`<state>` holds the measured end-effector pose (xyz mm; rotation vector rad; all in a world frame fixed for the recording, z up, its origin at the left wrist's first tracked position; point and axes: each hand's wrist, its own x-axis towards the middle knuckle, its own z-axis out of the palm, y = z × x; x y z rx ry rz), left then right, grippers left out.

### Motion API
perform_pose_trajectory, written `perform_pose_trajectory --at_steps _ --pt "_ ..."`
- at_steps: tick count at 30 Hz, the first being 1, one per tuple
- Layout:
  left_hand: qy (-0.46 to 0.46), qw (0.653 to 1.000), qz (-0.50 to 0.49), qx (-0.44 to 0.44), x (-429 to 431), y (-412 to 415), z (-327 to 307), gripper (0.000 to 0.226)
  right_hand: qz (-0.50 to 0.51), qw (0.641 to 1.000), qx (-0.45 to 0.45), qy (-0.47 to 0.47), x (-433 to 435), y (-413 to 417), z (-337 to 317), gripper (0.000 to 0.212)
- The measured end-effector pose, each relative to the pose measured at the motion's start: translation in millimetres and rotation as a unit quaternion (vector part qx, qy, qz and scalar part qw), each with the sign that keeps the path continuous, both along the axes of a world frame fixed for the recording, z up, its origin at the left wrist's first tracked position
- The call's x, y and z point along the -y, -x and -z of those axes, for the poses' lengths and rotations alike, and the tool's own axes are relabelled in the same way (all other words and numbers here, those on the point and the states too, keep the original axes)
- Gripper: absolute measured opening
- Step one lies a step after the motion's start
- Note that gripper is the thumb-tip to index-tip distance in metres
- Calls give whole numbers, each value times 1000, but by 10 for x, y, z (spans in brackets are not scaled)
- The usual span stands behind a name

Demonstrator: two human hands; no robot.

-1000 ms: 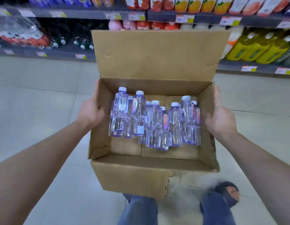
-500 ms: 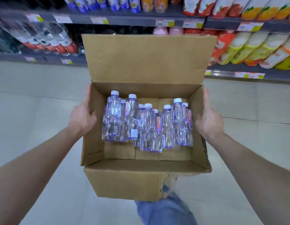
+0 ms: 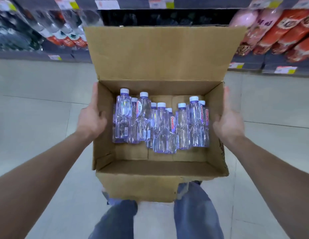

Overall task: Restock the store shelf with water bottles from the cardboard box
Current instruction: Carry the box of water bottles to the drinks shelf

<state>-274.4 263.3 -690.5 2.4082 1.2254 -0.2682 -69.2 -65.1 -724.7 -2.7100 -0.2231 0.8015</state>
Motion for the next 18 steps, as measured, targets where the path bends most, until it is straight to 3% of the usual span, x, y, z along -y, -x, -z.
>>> perform_pose_trajectory --at_steps 18 --pt "65 994 85 11 -2403 187 985 99 86 996 12 38 -2152 664 595 99"
